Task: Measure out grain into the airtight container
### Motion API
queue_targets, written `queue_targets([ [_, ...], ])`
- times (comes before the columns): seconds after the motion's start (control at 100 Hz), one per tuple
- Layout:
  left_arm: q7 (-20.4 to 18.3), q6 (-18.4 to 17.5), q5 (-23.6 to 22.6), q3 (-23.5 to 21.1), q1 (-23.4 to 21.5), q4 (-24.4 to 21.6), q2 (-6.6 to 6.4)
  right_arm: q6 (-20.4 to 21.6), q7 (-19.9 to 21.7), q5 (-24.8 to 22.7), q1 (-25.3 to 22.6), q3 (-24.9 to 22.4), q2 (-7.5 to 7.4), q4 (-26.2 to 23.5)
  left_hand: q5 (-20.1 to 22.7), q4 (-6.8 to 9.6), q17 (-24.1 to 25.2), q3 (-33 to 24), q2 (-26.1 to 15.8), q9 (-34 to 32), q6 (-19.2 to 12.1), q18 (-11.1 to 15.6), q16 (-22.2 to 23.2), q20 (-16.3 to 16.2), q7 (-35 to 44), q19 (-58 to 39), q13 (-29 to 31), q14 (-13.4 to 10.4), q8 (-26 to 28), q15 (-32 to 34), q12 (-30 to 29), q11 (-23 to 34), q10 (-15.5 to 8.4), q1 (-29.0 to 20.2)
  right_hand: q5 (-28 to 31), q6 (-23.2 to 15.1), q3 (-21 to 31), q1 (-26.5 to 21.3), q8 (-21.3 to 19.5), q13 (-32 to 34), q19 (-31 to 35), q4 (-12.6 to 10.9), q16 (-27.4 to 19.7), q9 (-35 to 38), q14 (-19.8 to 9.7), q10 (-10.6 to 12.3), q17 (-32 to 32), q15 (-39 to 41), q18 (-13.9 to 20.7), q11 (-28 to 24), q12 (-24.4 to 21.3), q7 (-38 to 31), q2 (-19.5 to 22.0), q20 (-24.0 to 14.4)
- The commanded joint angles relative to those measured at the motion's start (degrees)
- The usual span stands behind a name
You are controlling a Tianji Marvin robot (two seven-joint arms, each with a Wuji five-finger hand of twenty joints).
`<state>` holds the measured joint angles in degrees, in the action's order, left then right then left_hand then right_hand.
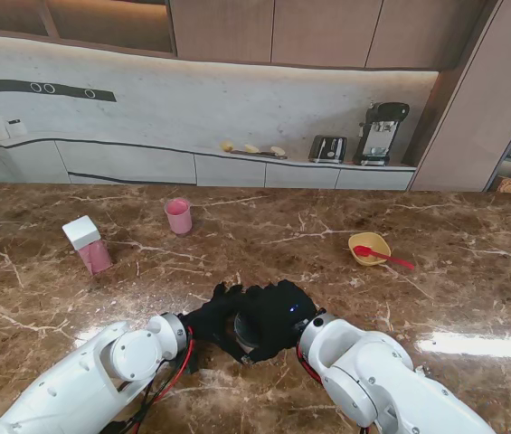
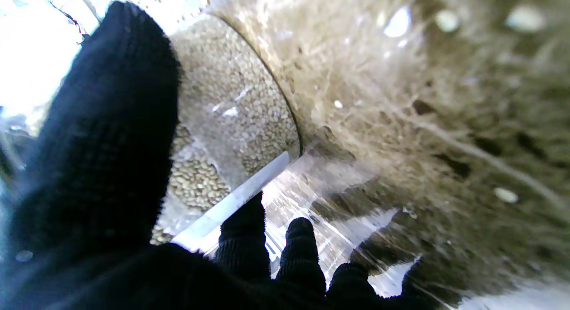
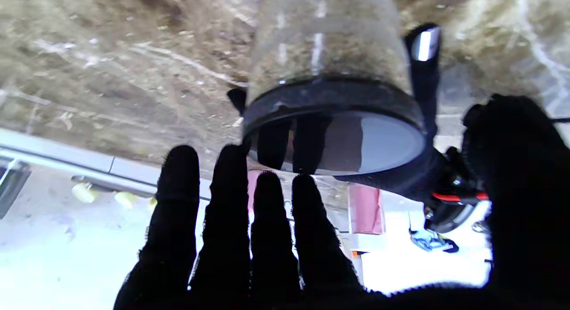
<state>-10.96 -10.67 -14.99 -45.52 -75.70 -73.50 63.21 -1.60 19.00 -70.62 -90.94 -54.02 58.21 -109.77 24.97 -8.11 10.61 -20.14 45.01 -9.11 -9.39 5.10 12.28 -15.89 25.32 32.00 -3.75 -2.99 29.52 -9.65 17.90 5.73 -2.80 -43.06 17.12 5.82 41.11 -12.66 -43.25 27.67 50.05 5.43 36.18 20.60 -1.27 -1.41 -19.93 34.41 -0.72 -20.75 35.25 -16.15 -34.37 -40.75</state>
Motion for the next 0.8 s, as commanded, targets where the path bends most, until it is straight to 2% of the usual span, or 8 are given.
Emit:
queue_targets([
  [0.0, -1.1, 0.3, -0.5, 1.1, -1.7, 2.2, 0.25, -1.2, -1.5, -1.1, -0.2, 0.7, 0.13, 0.8, 12.2, 2.43, -7.5, -10.3, -14.6, -0.4, -9.1, -10.7, 4.3, -2.1, 20.5, -35.5, 6.1, 3.4, 4.0, 11.5, -0.2, 0.7, -2.1, -6.4, 3.5, -0.9, 0.9, 1.7, -3.3, 7.3, 9.3, -1.6, 5.6, 3.9, -1.9, 1.1, -6.9, 8.2, 0.5, -6.1, 5.4, -4.3, -0.9, -3.4],
  [0.18, -0.9, 0.2, -0.8, 1.0, -1.7, 2.4, 0.26, -2.8, -0.9, 2.8, 1.1, 2.5, 0.13, 2.2, 11.1, 2.38, -7.4, -10.1, -14.3, -0.2, -8.5, -10.7, 4.5, -2.3, 19.9, -35.5, 6.1, 3.4, 3.8, 11.4, -0.3, 0.6, -2.0, -5.7, 13.9, -3.8, -5.4, -9.6, -6.6, 21.2, 24.4, -2.7, 7.2, 16.3, -2.9, 2.1, -18.0, 15.9, 0.9, -13.0, 9.3, -10.7, -1.1, 4.0],
  [0.26, -1.0, 0.4, -0.8, 1.1, -1.7, 2.4, 0.21, -2.8, -0.6, 4.4, 1.6, 3.2, 0.05, 2.9, 9.5, 2.16, -7.4, -12.3, -14.1, 0.0, -6.2, -10.8, 4.7, -3.0, 16.9, -35.5, 6.1, 3.6, 3.5, 11.2, -0.6, 0.0, -1.6, -2.4, 16.0, -4.5, 2.1, -13.3, -6.6, 24.7, 25.4, -1.7, 5.7, 18.9, -2.5, 2.2, -21.7, 14.8, 0.0, -13.4, 8.7, -12.6, -0.7, 7.8],
  [0.31, -1.3, 0.6, -0.8, 1.3, -1.6, 2.4, 0.16, -2.8, -1.0, 5.2, 1.9, 3.7, 0.07, 3.4, 7.3, 2.63, -7.4, -17.0, -14.4, 0.3, -3.5, -10.9, 4.4, -3.3, 12.3, -35.3, 6.1, 3.9, 2.4, 11.1, -0.7, -0.7, -1.3, 3.3, 16.9, -4.8, 11.3, -13.6, -6.5, 26.3, 25.4, 0.3, 4.7, 20.2, -2.4, 2.2, -23.7, 14.0, -0.4, -13.9, 8.4, -13.9, -3.2, 10.3],
  [0.34, -1.4, 0.7, -0.7, 1.4, -1.5, 2.5, 0.15, -2.8, -1.2, 5.5, 2.0, 3.9, 0.07, 3.6, 5.7, 3.67, -7.4, -18.6, -14.3, 0.6, -2.3, -10.9, 4.2, -3.3, 10.1, -35.2, 6.0, 3.9, 1.3, 10.9, -0.7, -1.1, -1.2, 5.6, 17.1, -4.9, 14.8, -13.9, -6.3, 27.1, 25.0, 1.0, 4.3, 20.5, -2.3, 2.2, -24.7, 13.5, -0.5, -13.9, 8.1, -14.3, -4.3, 11.2],
  [0.39, -1.6, 0.8, -0.5, 1.6, -1.4, 2.7, 0.17, -2.8, -1.4, 6.1, 2.1, 4.1, 0.08, 3.8, 3.7, 3.17, -7.5, -17.5, -13.3, 0.8, -1.2, -10.9, 3.8, -3.1, 6.8, -35.0, 6.0, 4.1, -0.8, 10.8, -0.6, -1.5, -0.9, 6.8, 17.4, -4.8, 17.5, -14.5, -6.2, 28.2, 24.4, 1.5, 3.7, 20.9, -1.9, 2.1, -26.4, 12.7, -0.7, -13.9, 7.8, -14.8, -5.0, 12.4],
  [0.59, -3.0, 0.8, 1.0, 3.5, 0.0, 3.7, 0.25, -3.1, -3.6, 7.5, 2.0, 4.7, 0.29, 4.9, -4.0, 2.69, -7.6, -9.9, -10.2, 2.2, 1.1, -11.1, 1.0, -1.3, -7.9, -34.0, 5.9, 4.6, -11.9, 10.0, -0.6, -4.5, 0.0, 8.3, 16.3, -4.4, 19.6, -15.2, -5.2, 28.6, 21.2, 1.6, 2.4, 20.0, -1.3, 1.6, -28.4, 10.3, -1.3, -13.8, 6.9, -14.9, -5.5, 15.1],
  [0.79, -3.0, 0.3, 2.1, 5.7, 1.5, 4.9, 0.77, -3.5, -4.2, 8.9, 1.4, 4.6, 0.37, 5.0, -7.6, 2.43, -7.7, -8.1, -9.2, 2.4, 0.5, -10.9, -0.6, -0.2, -11.4, -33.4, 5.7, 4.6, -14.4, 9.4, -2.1, -5.5, 0.0, 9.5, 14.1, -3.6, 18.2, -12.9, -3.3, 25.4, 17.6, 1.5, 1.4, 17.2, 0.2, 1.3, -26.1, 7.0, -3.0, -12.4, 5.4, -13.1, -5.6, 16.4],
])
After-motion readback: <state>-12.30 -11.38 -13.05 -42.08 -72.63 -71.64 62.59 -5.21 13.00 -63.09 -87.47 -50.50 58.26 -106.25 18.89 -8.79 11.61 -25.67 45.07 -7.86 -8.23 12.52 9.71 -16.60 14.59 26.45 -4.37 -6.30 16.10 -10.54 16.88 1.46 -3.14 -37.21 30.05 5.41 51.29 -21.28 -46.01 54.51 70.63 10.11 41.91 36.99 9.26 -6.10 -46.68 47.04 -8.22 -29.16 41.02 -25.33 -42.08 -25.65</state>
